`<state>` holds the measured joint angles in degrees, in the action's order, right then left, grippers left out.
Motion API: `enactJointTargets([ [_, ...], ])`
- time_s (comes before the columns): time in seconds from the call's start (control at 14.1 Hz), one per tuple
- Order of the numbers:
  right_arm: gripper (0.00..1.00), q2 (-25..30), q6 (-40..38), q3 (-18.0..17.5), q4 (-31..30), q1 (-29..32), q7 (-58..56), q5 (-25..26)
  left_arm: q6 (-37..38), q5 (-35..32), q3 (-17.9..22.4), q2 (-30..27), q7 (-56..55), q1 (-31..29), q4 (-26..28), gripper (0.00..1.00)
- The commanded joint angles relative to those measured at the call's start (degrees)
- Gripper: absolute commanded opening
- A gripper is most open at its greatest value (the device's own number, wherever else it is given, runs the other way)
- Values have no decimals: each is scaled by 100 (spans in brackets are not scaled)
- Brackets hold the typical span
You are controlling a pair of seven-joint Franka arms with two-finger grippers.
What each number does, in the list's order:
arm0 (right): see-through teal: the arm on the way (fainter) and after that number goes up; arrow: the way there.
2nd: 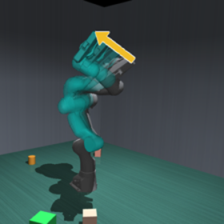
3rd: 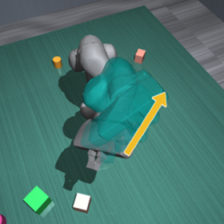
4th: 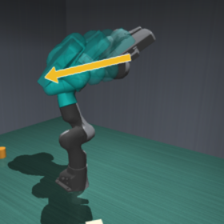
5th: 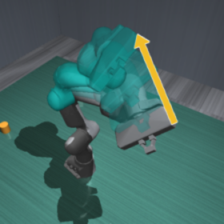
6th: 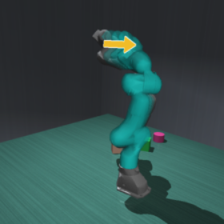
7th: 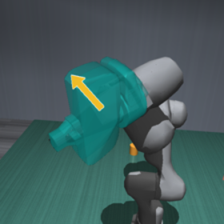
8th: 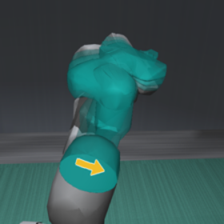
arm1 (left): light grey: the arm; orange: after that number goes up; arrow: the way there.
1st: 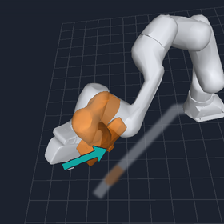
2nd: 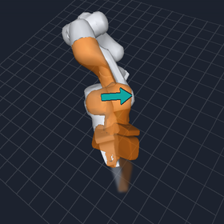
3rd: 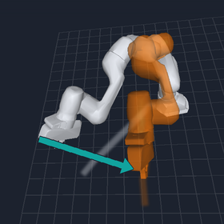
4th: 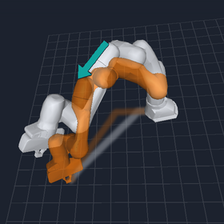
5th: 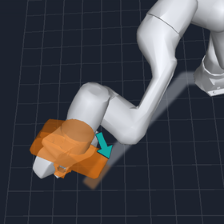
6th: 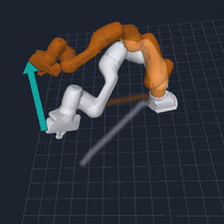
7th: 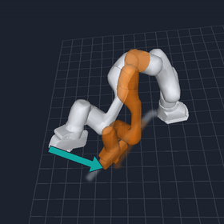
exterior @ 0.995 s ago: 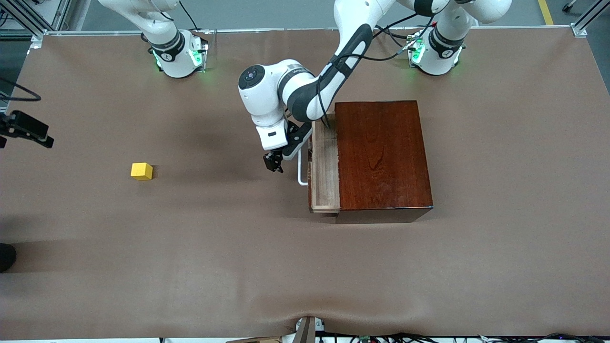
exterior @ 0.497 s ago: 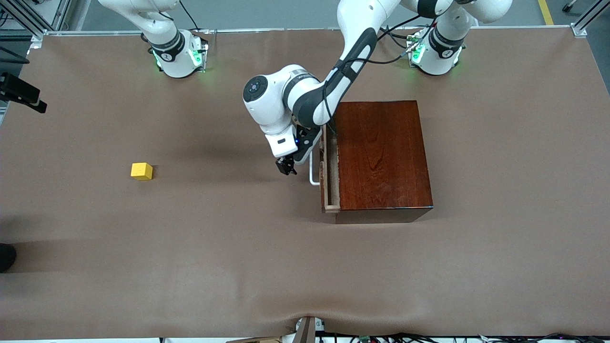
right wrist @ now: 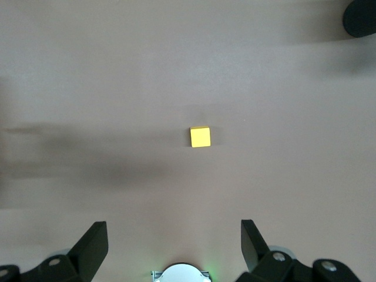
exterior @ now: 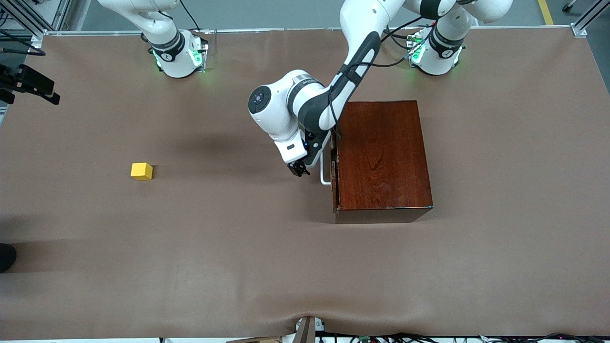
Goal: Open drawer, take yellow block, close drawer
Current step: 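Push the drawer shut into the box with the left gripper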
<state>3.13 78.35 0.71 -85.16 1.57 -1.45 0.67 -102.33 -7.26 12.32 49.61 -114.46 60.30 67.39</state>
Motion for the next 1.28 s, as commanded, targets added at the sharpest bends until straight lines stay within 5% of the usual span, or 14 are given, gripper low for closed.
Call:
enactJointTargets([
  [0.0,100,162,110,69,-158,-51,57,-6,179,-47,25,-153,117,-9,248,100],
  [0.71,100,153,110,52,-141,-69,66,117,565,-21,95,-170,170,-71,178,100],
  [1.21,100,135,154,52,-132,-25,57,100,-365,313,-37,-547,187,-88,99,100],
])
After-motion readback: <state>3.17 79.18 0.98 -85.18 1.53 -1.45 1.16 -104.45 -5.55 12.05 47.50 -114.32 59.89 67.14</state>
